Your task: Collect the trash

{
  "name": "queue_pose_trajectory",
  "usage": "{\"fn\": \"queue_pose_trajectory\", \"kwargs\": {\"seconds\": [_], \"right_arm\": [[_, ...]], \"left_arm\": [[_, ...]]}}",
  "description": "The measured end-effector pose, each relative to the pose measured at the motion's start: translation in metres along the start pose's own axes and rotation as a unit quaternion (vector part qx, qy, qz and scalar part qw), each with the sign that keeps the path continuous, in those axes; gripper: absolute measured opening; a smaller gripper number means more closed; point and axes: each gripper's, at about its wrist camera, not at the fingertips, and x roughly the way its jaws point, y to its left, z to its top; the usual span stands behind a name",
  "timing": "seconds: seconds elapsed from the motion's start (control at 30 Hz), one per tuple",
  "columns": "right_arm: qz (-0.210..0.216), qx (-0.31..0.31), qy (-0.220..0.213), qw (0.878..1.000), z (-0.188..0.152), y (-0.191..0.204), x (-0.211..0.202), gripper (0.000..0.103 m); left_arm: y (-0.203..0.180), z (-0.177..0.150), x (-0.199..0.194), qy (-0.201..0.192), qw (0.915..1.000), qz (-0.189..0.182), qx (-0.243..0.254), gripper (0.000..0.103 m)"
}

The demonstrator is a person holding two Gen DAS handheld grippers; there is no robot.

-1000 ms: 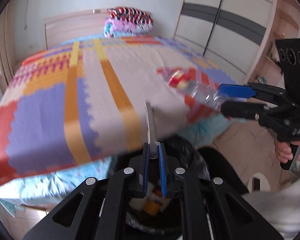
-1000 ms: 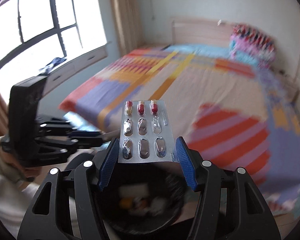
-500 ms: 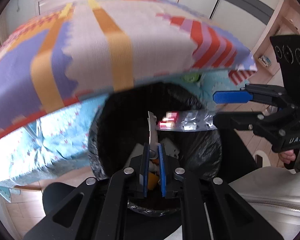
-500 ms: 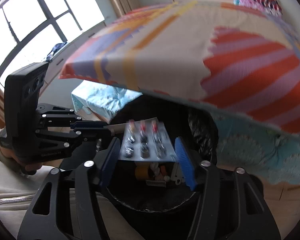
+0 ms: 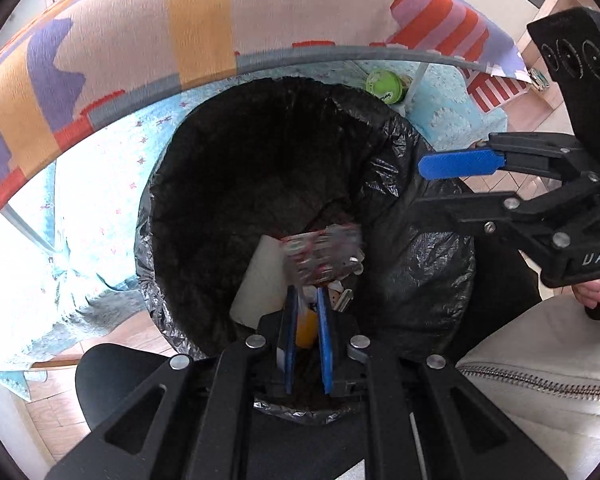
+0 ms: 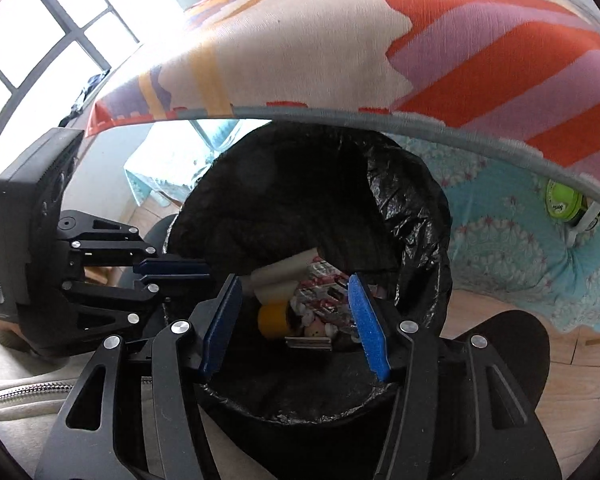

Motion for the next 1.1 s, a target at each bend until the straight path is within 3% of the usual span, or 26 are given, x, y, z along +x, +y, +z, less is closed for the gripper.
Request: {"fn": "queue_pose_trajectory", "kwargs": {"seconds": [0.53,0.6,0.67,0.7,0.73,0.83,0.93,1.03,1.1], "right_arm": [[-0.008,-0.026,0.01,1.0,0.003,0.019,-0.025,0.055],[-0.006,-0.03,0.012,0.999,0.003,0.022,-0.031,0.055],[-0.005,-0.034,0.011,0.999,0.003,0.027,-0.037,0.055],[-0.005,-0.035,0.012,0.999,0.003,0.028,-0.039,0.055],[-0.003,-0.037,0.012,0.999,0.003,0.03,-0.042,0.055],[-0.008,-0.047,0.014,0.999,0.003,0.037,-0.048,0.07],[-0.015,-0.057,0.016,0.998,0.003,0.044,-0.056,0.079],[-0.016,-0.062,0.018,0.998,0.002,0.048,-0.06,0.081],[-0.016,-0.062,0.019,0.998,0.002,0.049,-0.063,0.084]], "left_arm": [[0.002,0.007,-0.041,-0.045,0.999,-0.003,-0.007,0.011],[0.001,0.007,-0.048,-0.053,0.9985,-0.007,-0.005,0.018],[0.001,0.006,-0.061,-0.069,0.9975,-0.013,-0.005,0.053],[0.0,0.007,-0.068,-0.08,0.9966,-0.015,-0.004,0.058],[0.0,0.007,-0.072,-0.087,0.996,-0.019,-0.003,0.06],[-0.006,0.009,-0.087,-0.099,0.9945,-0.033,0.008,0.06],[-0.014,0.009,-0.103,-0.112,0.9925,-0.041,0.028,0.071],[-0.019,0.009,-0.111,-0.122,0.9911,-0.045,0.032,0.082],[-0.021,0.009,-0.116,-0.123,0.991,-0.044,0.031,0.082]]}}
